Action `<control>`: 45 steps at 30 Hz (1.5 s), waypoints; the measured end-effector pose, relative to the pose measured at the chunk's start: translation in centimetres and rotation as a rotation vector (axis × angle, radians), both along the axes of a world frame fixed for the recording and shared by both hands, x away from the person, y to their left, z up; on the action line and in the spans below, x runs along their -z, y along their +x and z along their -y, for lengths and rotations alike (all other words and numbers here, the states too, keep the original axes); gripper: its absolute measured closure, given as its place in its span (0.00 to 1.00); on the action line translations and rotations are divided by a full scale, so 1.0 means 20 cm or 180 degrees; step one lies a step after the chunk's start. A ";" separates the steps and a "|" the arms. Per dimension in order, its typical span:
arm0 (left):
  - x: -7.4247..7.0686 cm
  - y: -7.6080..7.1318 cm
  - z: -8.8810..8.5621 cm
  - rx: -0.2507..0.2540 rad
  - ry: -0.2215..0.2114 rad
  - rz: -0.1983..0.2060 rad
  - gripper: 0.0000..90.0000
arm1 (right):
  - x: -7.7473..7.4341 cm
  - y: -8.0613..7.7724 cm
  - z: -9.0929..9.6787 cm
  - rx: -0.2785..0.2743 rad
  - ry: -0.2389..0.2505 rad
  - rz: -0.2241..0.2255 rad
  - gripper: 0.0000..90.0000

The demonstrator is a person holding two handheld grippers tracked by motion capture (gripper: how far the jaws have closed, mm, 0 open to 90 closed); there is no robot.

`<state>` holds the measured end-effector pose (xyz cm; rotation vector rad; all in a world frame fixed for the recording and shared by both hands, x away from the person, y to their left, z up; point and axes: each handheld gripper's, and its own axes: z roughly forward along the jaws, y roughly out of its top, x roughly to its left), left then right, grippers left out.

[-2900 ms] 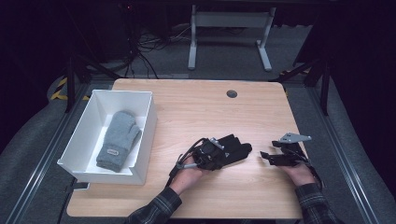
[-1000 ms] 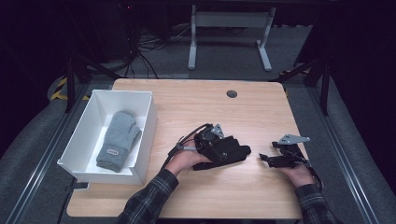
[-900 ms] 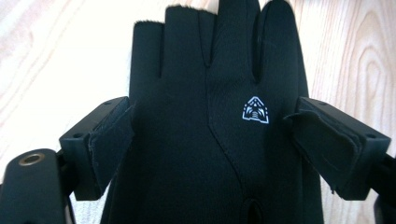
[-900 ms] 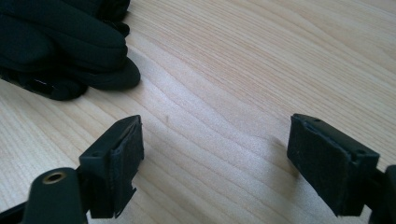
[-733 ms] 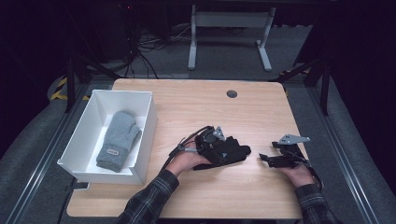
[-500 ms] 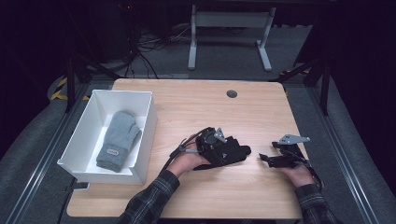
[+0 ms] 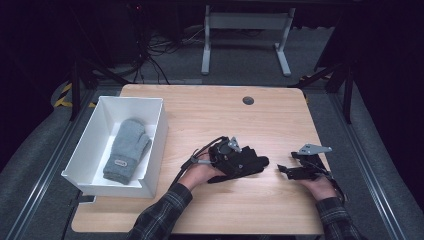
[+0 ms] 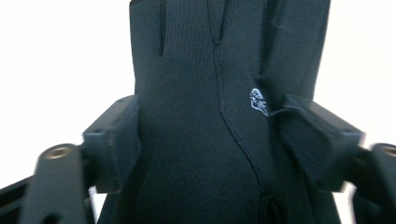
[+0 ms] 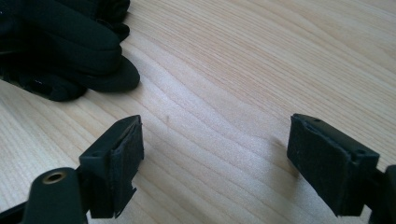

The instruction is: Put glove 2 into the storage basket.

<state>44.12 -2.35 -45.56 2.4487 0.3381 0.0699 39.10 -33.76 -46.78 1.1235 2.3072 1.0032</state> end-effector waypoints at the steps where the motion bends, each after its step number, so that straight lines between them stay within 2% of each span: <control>1: 0.00 0.00 0.00 0.0025 -0.0001 -0.0005 0.36 | 0.00 0.00 0.00 -0.0001 -0.0001 0.0000 0.21; 6: -0.02 -0.02 0.00 0.0169 -0.0006 -0.0105 0.64 | 0.00 0.00 0.00 -0.0002 0.0000 0.0000 0.21; 9: -0.02 -0.02 0.00 0.0176 -0.0039 -0.0151 0.70 | 0.00 0.00 0.00 -0.0002 -0.0001 0.0000 0.21; 11: -0.01 -0.01 -0.01 0.0114 -0.0110 -0.0266 0.72 | 0.00 0.00 0.00 -0.0002 -0.0001 0.0000 0.21; 13: -0.01 -0.01 -0.02 0.0058 -0.0160 -0.0324 0.72 | 0.00 0.00 0.00 -0.0002 0.0000 -0.0001 0.21; 15: -0.02 -0.01 -0.02 0.0058 -0.0125 -0.0351 0.72 | 0.00 0.00 0.00 -0.0002 0.0000 -0.0001 0.21; 19: -0.02 0.00 -0.02 0.0063 -0.0155 -0.0459 0.72 | 0.00 0.00 0.00 -0.0004 0.0000 -0.0002 0.21; 21: -0.03 0.01 -0.03 -0.0010 -0.0203 -0.0560 0.73 | 0.00 0.00 0.00 -0.0004 0.0000 -0.0002 0.21; 23: -0.03 0.01 -0.03 -0.0020 -0.0216 -0.0578 0.73 | 0.00 0.00 0.00 -0.0005 0.0000 -0.0002 0.21; 26: -0.06 0.01 -0.05 -0.0124 -0.0254 -0.0619 0.73 | 0.00 0.00 0.00 -0.0004 0.0000 -0.0001 0.21; 36: -0.19 -0.01 -0.08 -0.0278 -0.0215 -0.0589 0.73 | 0.00 0.00 0.00 -0.0005 0.0000 -0.0001 0.21; 37: -0.21 -0.02 -0.09 -0.0292 -0.0220 -0.0571 0.73 | 0.00 0.00 0.00 -0.0003 0.0000 0.0000 0.21; 40: -0.25 -0.02 -0.10 -0.0360 -0.0282 -0.0622 0.73 | 0.00 0.00 0.00 -0.0008 -0.0002 -0.0001 0.21; 45: -0.32 -0.03 -0.12 -0.0441 -0.0307 -0.0574 0.73 | 0.00 0.00 0.00 -0.0011 -0.0003 -0.0002 0.21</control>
